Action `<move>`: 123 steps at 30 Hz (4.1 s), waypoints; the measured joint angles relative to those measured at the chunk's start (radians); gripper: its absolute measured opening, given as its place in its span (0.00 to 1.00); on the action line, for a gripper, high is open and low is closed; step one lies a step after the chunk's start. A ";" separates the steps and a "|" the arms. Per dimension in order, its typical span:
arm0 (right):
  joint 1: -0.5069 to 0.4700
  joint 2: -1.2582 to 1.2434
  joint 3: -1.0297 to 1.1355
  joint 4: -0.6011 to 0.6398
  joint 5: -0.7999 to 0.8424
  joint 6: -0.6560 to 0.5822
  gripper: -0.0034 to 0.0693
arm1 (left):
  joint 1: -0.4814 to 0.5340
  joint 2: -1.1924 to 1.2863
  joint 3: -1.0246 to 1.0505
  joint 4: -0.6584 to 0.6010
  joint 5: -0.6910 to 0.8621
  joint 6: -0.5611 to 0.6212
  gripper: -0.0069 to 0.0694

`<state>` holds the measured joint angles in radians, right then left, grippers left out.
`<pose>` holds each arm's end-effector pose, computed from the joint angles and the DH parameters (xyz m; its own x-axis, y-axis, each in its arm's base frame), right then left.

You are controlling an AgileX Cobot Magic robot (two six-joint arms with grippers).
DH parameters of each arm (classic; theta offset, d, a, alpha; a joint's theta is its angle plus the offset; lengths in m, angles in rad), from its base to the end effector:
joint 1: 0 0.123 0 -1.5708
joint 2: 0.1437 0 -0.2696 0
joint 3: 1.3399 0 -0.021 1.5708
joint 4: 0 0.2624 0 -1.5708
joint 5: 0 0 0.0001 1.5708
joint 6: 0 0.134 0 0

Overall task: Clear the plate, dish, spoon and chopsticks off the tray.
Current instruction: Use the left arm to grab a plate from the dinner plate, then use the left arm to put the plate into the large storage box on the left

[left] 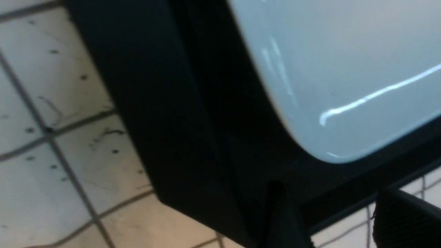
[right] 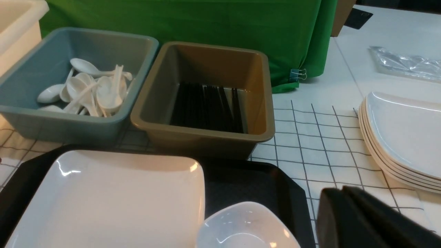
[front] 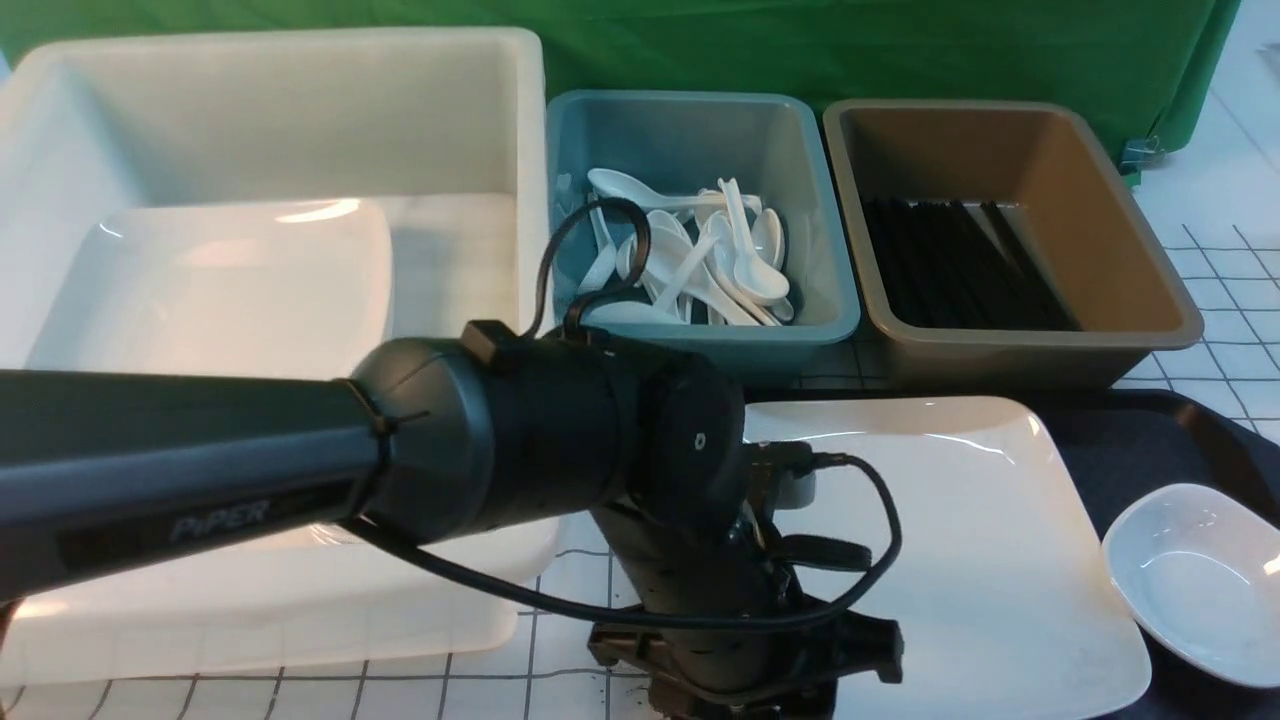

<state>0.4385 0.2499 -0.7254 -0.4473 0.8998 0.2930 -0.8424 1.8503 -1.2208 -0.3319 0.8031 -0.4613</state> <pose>0.0941 -0.0060 0.3485 -0.2559 -0.1168 -0.9596 -0.1044 0.9902 -0.0926 0.2287 -0.3037 0.1253 -0.9848 0.1674 -0.0468 0.1734 0.9262 -0.3350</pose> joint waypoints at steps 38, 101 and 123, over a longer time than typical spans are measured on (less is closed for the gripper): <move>0.000 0.000 0.000 0.008 0.048 0.001 0.06 | 0.003 0.107 -0.011 -0.039 -0.267 -0.084 0.21; 0.000 0.000 0.000 0.010 0.053 -0.004 0.11 | 0.640 -0.771 0.001 0.259 -0.185 -0.151 0.12; 0.000 0.000 0.000 0.011 0.053 -0.005 0.13 | 1.286 -0.513 0.001 -0.099 -0.110 0.276 0.12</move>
<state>0.4385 0.2499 -0.7254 -0.4361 0.9526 0.2883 0.4435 1.3378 -1.2201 -0.4309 0.6930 -0.1857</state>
